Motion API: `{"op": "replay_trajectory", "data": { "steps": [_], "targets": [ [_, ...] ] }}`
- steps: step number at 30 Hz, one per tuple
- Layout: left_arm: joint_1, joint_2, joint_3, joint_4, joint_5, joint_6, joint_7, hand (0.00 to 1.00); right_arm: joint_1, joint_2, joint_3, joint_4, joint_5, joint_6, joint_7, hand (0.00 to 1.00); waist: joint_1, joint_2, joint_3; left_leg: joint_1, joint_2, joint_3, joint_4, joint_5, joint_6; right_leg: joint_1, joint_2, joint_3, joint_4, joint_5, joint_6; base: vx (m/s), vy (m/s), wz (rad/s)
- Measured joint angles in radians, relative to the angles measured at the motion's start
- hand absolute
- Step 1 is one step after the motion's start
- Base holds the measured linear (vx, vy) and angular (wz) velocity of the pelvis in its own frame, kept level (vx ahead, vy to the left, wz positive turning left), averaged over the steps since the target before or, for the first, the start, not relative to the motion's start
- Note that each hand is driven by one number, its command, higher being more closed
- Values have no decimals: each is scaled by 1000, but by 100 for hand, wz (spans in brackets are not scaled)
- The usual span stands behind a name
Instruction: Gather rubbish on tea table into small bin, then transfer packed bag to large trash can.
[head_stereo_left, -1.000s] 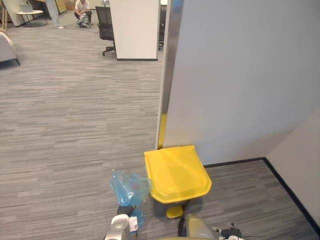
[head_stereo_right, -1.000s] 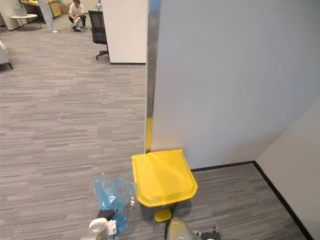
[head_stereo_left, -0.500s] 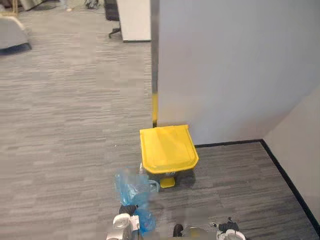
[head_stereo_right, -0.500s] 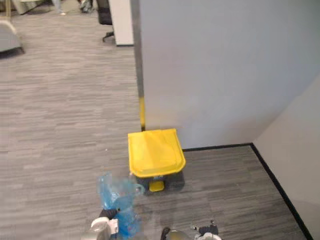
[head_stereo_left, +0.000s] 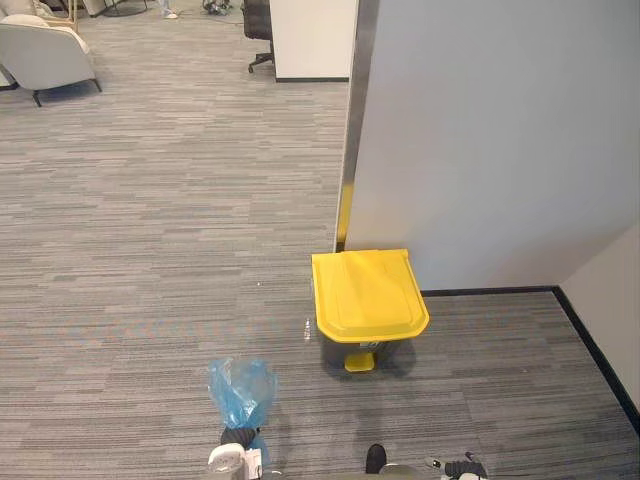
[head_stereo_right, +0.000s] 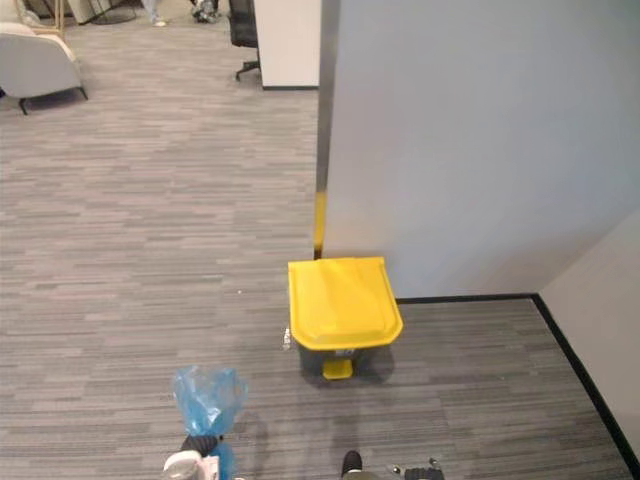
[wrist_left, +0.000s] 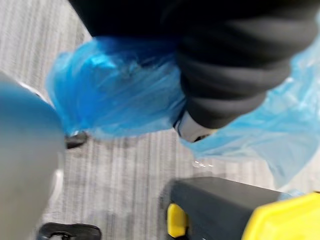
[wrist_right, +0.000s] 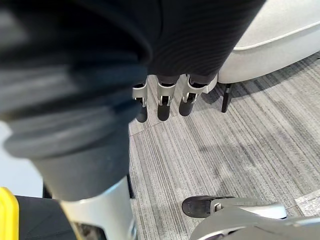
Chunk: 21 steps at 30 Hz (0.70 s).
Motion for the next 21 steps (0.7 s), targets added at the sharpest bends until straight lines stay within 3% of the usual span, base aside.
{"op": "replay_trajectory", "data": {
  "steps": [8,10,12,13,14,15,16,17,18,21],
  "targets": [
    [-1,7,1,10,15,-2,-14,100,-33,7,3,8,-2,-1,1,0,4,-8,-3,14,-6,-8,4,-9,13,29,-2,-2,-24,0,-1,38,5,0],
    [-2,5,1,10,15,-2,-14,100,-51,6,2,28,-2,-2,1,0,6,-8,1,10,-6,-2,14,-31,18,-7,-8,10,31,-31,9,-52,22,-15],
    [-2,17,2,6,15,-4,-15,100,-63,9,0,30,-3,-3,1,0,6,-28,30,10,-15,-1,78,-88,38,-85,-59,22,279,-151,36,-130,42,-7],
    [-6,18,2,4,15,-4,-14,100,-60,9,0,26,-2,-3,1,0,2,-33,33,10,-15,-4,93,-105,34,-99,-64,26,327,-162,37,-147,58,11],
    [-11,16,5,-2,15,-4,-14,100,-49,10,0,-3,-2,-1,1,0,1,-35,45,10,-11,-15,143,-143,41,-167,-86,45,508,-165,38,-69,43,12],
    [-10,15,5,-3,15,-4,-14,100,-42,11,0,-13,-2,-2,1,0,1,-29,49,10,-9,-19,153,-148,43,-196,-91,53,569,-157,31,-66,64,20],
    [-11,19,15,-4,15,-2,-13,100,-28,18,-2,-37,-2,-2,1,0,-1,-41,56,25,-2,-29,183,-166,59,-288,-95,74,745,-144,25,35,16,13],
    [-11,22,19,-5,15,-1,-11,100,-21,21,-6,-43,-2,-1,1,0,5,-43,59,33,11,-28,198,-179,59,-322,-90,70,776,-178,18,75,10,5],
    [-13,23,24,-3,15,3,-11,100,-20,25,-8,-46,-2,-1,-1,0,8,-46,63,38,34,-26,212,-198,47,-371,-75,26,694,-197,12,130,-24,-8],
    [-33,18,23,-2,16,6,-11,100,-22,35,-38,-50,-2,1,-3,0,8,-43,82,73,58,-29,220,-216,31,-397,-48,-16,458,-138,21,230,-87,10]
  ]
}}
